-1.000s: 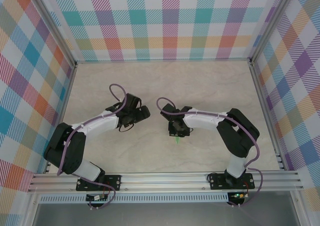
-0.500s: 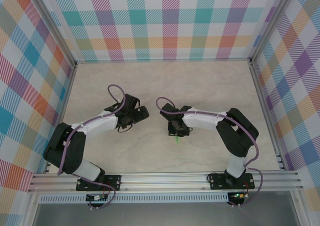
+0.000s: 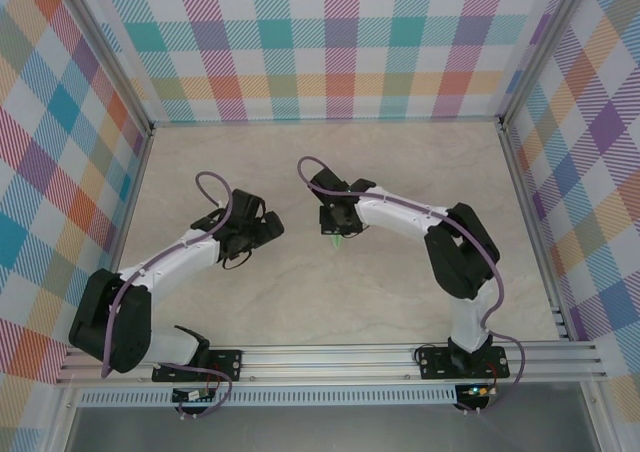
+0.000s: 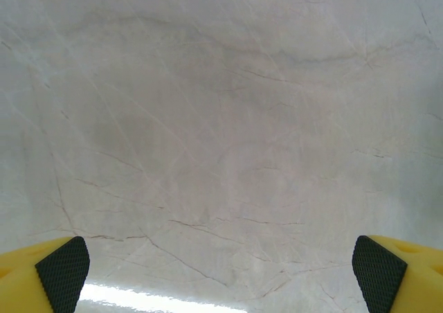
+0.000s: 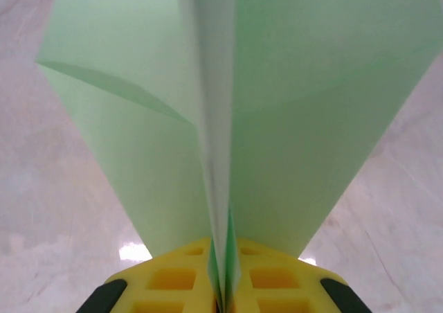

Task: Fold a paper plane with a square sheet of paper (pick it up from the middle)
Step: Move a paper plane to the center of the table.

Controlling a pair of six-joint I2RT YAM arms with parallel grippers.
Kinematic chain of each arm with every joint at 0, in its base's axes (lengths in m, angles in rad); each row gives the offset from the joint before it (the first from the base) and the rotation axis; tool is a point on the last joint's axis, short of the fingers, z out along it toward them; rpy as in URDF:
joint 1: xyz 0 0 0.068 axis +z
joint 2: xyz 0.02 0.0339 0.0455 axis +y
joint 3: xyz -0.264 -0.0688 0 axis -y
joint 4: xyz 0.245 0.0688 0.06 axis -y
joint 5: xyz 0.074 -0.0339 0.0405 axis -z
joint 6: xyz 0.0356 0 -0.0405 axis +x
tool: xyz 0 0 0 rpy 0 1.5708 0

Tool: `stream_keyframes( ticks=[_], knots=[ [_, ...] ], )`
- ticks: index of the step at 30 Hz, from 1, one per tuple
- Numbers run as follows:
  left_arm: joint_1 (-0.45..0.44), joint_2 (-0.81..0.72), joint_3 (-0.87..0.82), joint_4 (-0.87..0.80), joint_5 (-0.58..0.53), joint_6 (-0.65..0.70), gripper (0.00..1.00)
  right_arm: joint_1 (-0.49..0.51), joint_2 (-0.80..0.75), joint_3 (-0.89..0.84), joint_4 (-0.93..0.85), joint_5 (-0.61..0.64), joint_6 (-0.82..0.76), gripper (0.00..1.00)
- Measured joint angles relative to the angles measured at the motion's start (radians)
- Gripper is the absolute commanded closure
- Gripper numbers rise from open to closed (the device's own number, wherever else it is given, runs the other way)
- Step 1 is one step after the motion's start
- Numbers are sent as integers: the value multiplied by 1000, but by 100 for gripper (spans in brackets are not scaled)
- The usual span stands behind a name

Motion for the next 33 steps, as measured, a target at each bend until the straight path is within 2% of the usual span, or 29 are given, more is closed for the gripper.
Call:
stream_keyframes(
  ticks=[6, 11, 15, 19, 21, 26, 30, 33],
  knots=[
    [8, -6, -5, -11, 0, 6, 0, -39, 131, 108, -8, -47, -34, 88],
    [11, -6, -5, -14, 2, 12, 0, -56, 183, 152, -31, -66, -40, 86],
    [14, -6, -5, -14, 3, 14, 0, -56, 203, 162, -47, -77, -40, 83],
    [15, -6, -5, -15, 4, 15, 0, -56, 211, 192, -73, -87, -44, 74],
    [15, -6, -5, -19, 4, 17, 0, -56, 210, 212, -84, -91, -47, 67],
    [17, -6, 25, -71, -21, 33, 0, -56, 143, 218, -110, -87, -59, 36],
    [41, -23, 78, -89, -69, 70, 0, -62, -24, 185, -110, -39, -60, 22],
    [82, -58, 90, -85, -111, 108, 0, -73, -204, 98, -78, 28, -69, 8]
  ],
)
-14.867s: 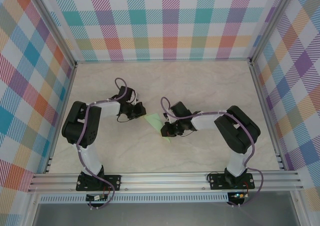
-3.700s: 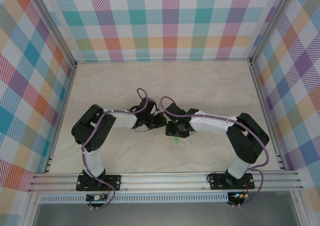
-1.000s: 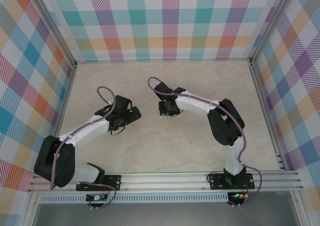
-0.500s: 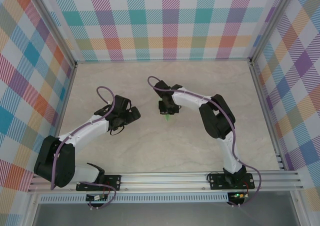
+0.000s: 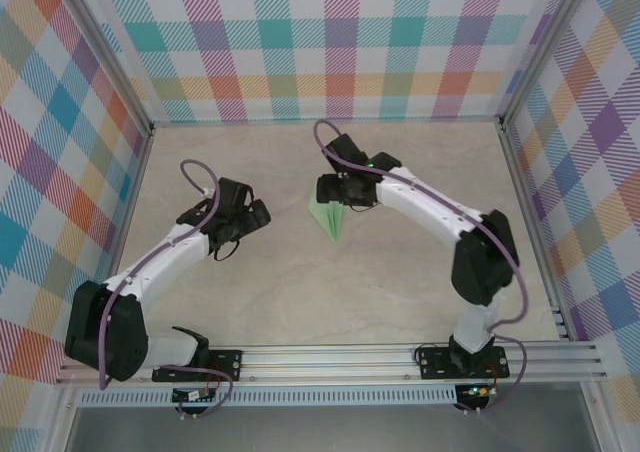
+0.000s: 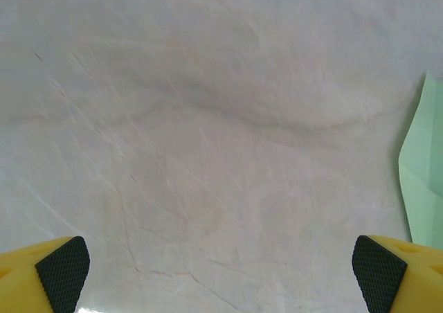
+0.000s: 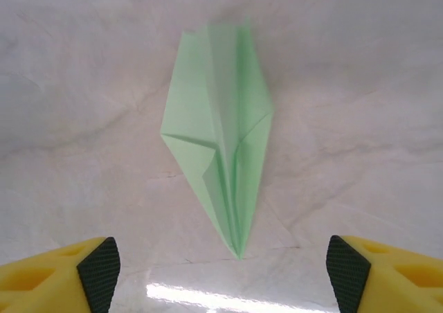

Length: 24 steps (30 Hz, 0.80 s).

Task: Fold a paper plane with a square sheet of paper (pick it up from the middle)
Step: Move a paper plane to the center of the table, then reset both arms

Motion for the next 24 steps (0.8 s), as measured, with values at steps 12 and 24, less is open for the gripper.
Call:
stream_keyframes(
  ticks=[12, 24],
  knots=[
    [161, -144, -108, 144, -238, 182, 0, -288, -494, -640, 261, 394, -103, 0],
    [223, -29, -404, 686, -169, 451, 0, -502, -492, -1059, 806, 374, -338, 0]
  ],
)
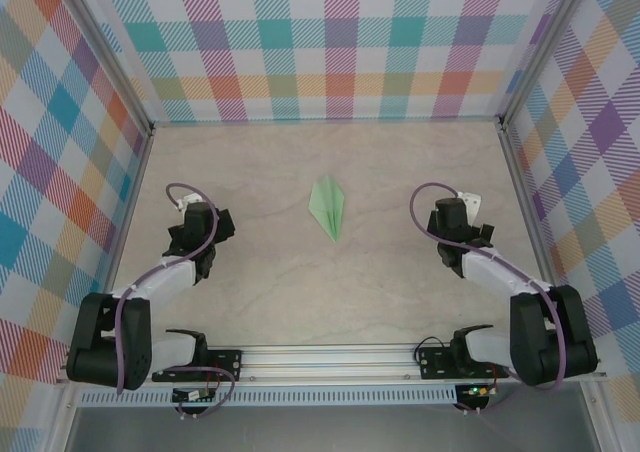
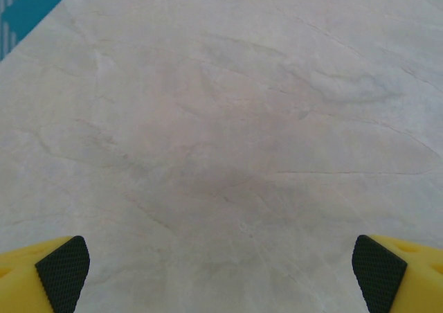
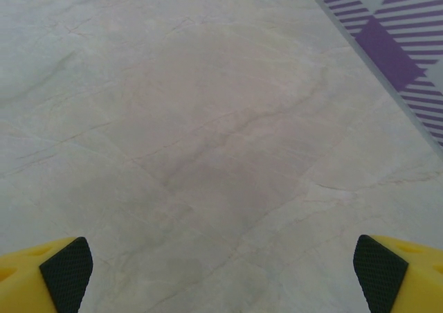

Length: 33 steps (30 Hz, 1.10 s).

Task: Fold a paper plane with a square sheet of paper (pick it up from the middle)
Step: Reset both arms

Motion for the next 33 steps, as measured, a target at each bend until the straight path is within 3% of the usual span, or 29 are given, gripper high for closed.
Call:
stream_keyframes(
  ticks=[6, 13, 24, 33],
  knots=[
    [12, 74, -58, 260, 127, 92, 0, -39, 81, -41, 251, -153, -117, 0],
    [58, 149, -85, 439, 227, 138, 0, -116, 124, -57, 463, -319, -169, 0],
    [82, 291, -85, 577, 301, 142, 0, -150, 211, -66, 599, -445, -192, 0],
    [80, 298, -85, 596, 297, 146, 0, -154, 248, -104, 684, -483, -198, 0]
  ],
)
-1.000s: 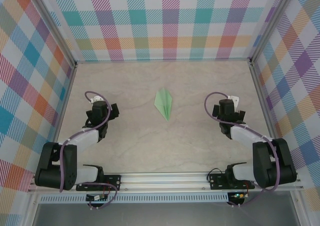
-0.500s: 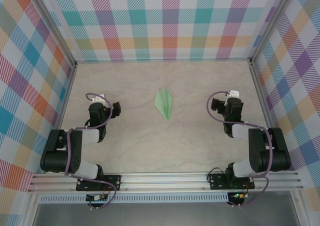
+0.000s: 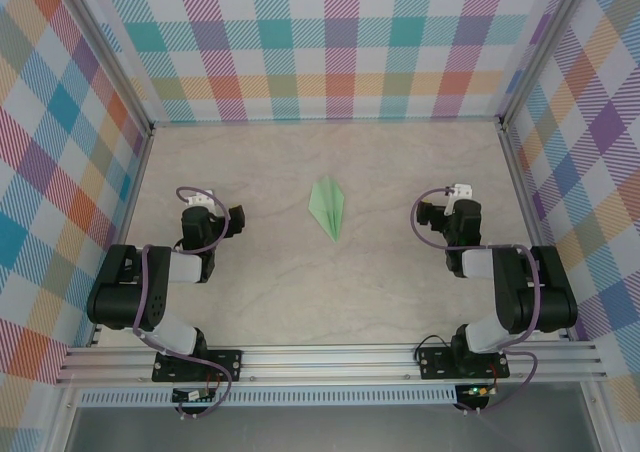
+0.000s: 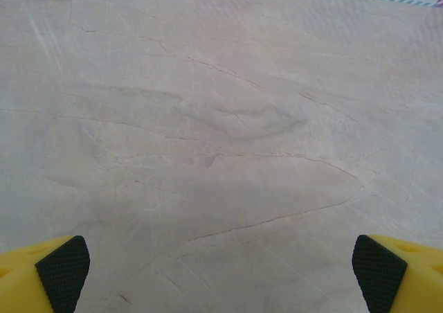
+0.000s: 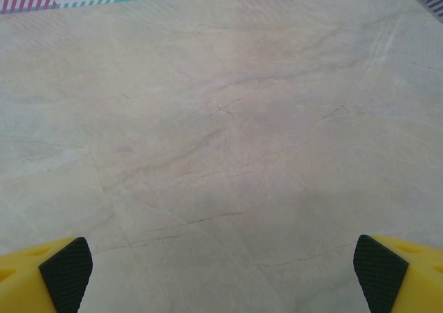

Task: Fold a paper plane with a square sheet of paper (pick it up from the middle)
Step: Reset both arms

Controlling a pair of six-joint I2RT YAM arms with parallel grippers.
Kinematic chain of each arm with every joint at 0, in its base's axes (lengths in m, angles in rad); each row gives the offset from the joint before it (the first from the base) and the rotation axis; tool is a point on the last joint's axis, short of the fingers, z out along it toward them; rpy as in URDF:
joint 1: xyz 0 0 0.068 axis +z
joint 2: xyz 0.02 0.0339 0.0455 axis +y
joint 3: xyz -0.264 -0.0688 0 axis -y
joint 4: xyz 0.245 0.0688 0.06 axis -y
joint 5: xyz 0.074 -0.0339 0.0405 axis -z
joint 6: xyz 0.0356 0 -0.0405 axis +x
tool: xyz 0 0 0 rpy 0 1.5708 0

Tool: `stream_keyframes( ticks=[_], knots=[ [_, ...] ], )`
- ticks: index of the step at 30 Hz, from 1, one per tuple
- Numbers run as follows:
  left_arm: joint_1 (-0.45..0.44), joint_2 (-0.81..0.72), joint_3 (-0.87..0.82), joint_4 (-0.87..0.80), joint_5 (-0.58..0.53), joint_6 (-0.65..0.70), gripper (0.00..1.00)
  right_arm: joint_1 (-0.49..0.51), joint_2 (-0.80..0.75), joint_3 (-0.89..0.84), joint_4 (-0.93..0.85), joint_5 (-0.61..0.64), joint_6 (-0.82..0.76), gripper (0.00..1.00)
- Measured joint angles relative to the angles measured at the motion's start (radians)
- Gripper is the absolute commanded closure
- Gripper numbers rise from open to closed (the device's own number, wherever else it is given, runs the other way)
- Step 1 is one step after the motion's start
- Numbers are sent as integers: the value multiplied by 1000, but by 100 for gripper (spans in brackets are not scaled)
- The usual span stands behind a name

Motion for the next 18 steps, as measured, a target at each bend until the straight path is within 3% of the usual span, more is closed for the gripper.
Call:
stream_keyframes(
  ticks=[18],
  knots=[
    [-2, 0, 16, -29, 42, 45, 0, 0, 0, 0, 19, -5, 0, 0]
  ],
)
